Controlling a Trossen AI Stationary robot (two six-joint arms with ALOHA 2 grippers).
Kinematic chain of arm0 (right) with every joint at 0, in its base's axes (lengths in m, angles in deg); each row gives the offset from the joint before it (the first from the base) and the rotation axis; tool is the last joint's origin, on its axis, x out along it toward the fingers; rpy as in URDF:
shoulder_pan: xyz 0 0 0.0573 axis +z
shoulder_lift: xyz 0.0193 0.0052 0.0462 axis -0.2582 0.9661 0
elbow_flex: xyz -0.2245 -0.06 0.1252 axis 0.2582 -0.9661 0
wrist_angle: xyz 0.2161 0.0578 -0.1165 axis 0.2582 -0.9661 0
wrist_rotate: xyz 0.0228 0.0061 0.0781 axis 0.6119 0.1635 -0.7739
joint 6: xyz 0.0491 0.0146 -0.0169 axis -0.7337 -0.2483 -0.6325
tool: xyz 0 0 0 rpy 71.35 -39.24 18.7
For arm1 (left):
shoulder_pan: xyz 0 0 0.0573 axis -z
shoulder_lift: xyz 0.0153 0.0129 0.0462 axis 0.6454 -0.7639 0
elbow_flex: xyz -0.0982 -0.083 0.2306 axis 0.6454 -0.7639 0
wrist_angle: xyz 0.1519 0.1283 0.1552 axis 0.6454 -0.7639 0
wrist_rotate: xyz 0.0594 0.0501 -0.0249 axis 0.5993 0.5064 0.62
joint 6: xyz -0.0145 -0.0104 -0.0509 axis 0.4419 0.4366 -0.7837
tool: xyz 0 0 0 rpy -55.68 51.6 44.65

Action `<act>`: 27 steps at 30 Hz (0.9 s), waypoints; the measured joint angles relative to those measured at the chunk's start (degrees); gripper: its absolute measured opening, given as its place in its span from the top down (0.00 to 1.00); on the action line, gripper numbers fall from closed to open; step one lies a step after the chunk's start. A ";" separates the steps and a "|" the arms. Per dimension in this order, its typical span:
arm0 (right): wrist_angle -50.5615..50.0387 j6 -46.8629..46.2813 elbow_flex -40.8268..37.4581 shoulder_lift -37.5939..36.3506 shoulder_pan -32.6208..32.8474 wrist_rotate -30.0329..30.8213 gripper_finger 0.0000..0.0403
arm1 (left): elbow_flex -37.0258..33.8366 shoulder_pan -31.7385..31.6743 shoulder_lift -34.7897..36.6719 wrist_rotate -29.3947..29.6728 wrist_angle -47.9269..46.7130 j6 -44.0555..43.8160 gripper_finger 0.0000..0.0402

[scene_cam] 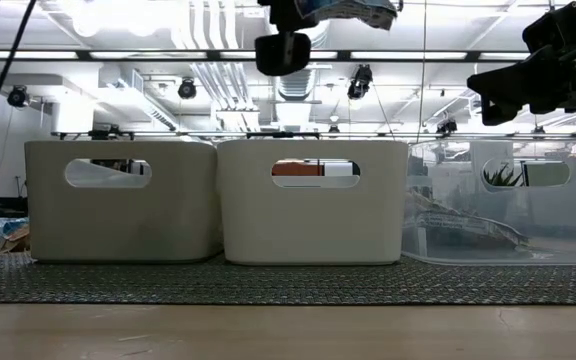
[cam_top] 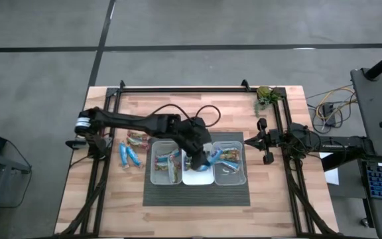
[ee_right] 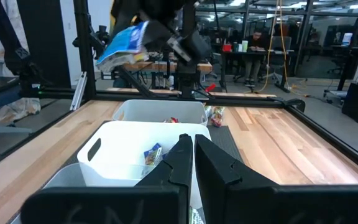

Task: Pick and place Granola Bars by type
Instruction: Put the blue granola bar into the white bin

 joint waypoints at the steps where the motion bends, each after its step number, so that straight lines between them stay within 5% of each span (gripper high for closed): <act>1: 0.00 0.00 0.00 0.00 0.00 0.00 0.98 | 0.00 0.24 -0.39 -0.22 0.00 0.69 0.92; 27: 0.00 0.00 0.00 0.00 -0.01 0.00 0.98 | -1.19 2.28 -2.86 1.58 -17.74 33.45 0.92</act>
